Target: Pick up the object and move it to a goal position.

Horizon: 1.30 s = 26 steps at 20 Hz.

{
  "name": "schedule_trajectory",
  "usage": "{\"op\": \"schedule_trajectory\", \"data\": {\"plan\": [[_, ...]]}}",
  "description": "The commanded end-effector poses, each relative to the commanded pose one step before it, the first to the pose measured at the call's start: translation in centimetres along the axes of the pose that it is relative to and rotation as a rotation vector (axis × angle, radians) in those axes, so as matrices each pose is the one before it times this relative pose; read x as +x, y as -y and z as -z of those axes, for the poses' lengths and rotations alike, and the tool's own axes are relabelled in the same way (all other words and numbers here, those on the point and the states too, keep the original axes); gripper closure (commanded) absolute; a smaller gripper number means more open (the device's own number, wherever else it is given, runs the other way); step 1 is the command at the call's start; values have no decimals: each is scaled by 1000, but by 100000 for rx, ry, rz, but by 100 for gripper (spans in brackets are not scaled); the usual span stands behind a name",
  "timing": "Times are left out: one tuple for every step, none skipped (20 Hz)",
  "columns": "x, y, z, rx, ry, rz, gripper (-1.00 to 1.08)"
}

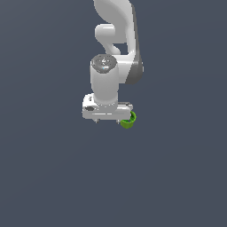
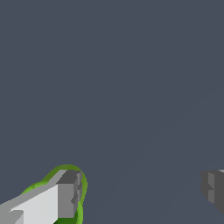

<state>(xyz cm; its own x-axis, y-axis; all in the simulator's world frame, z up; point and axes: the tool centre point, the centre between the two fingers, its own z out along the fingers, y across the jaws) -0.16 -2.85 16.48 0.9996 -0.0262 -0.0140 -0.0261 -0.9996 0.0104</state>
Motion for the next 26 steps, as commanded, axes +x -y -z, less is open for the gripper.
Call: {"op": "schedule_trajectory", "data": {"plan": [[0,-1,0,0,0,0,-20],[2,-57,-11,0,0,0,-20],[7,-156,-31,-119,4,-16,-20],[12,-257,-49,-138,6,-6,-20],[15,-335,-58,-152,8,25,-20],[14,-286,-45,-136,9,74,-20],[11,-172,-21,-68,5,98,-20],[6,-85,-4,-12,1,68,-20],[1,-27,4,0,0,0,-20],[-2,58,3,0,0,0,-20],[-8,54,-5,16,-1,-118,-20],[-13,71,-18,-26,1,-206,-20],[-19,73,-29,-46,2,-313,-20],[-25,91,-39,-62,3,-398,-20],[-31,112,-46,-72,3,-483,-20],[-37,140,-52,-79,2,-560,-20],[-44,163,-58,-89,1,-638,-20],[-51,180,-66,-101,0,-717,-20],[-59,197,-74,-114,-2,-803,-20],[-68,220,-81,-124,-4,-884,-20],[-78,238,-88,-136,-7,-972,-20],[-89,259,-95,-147,-10,-1055,-20],[-100,278,-102,-158,-14,-1140,-20],[-113,297,-109,-169,-19,-1225,-20],[-127,314,-116,-180,-25,-1312,-20],[-142,333,-122,-189,-31,-1395,-20]]}}
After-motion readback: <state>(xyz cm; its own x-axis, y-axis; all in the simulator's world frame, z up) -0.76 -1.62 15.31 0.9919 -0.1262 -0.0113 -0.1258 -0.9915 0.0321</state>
